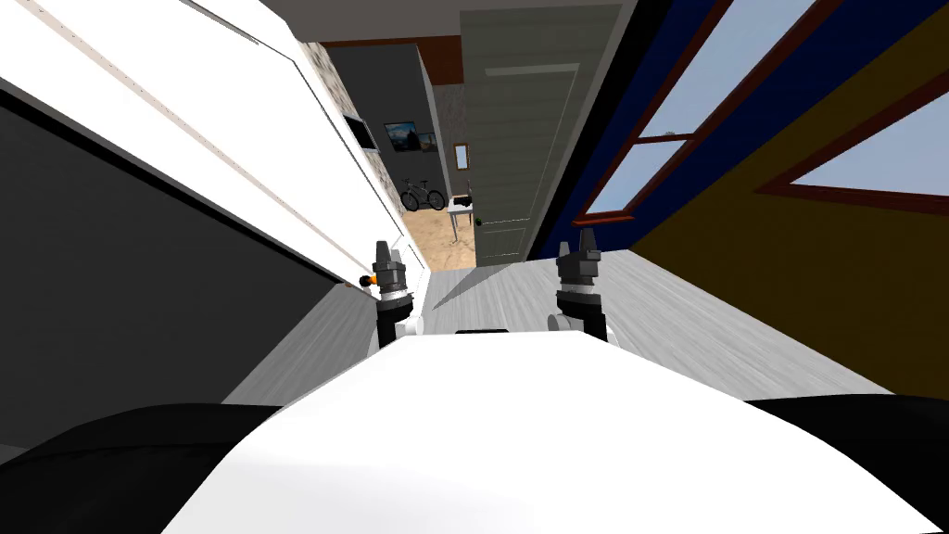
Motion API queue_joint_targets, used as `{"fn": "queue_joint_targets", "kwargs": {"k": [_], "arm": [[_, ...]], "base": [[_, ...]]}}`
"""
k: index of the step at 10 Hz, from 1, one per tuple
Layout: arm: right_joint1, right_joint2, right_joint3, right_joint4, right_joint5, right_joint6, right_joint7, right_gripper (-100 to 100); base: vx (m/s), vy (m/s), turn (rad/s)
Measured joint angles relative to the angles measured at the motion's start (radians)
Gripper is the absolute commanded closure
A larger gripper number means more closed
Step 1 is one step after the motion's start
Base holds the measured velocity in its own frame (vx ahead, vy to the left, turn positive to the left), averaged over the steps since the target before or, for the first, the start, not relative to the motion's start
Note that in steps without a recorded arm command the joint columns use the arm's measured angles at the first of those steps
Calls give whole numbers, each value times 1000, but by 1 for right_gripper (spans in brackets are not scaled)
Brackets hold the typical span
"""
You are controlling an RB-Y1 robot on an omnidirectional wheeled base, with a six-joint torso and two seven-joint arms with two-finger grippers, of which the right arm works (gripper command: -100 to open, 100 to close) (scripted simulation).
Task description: Pull the door open
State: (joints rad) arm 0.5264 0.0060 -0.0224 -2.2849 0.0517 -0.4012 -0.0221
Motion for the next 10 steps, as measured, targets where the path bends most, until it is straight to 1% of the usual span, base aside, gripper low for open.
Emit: {"fn": "queue_joint_targets", "kwargs": {"k": [2,3,4,6,8,10], "arm": [[-18,-13,-2,47,-23,-13,-32,-100],[-22,-16,3,64,-33,-18,-47,-100],[-26,-23,3,88,-47,-28,-68,-100],[-34,-32,3,120,-67,-39,-100,-100],[-52,-43,2,168,-94,-52,-139,-100],[-67,-50,1,206,-116,-61,-171,-100]], "base": [[170,-4,104],[177,4,115],[142,16,80],[104,2,90],[120,-6,97],[95,-3,85]]}}
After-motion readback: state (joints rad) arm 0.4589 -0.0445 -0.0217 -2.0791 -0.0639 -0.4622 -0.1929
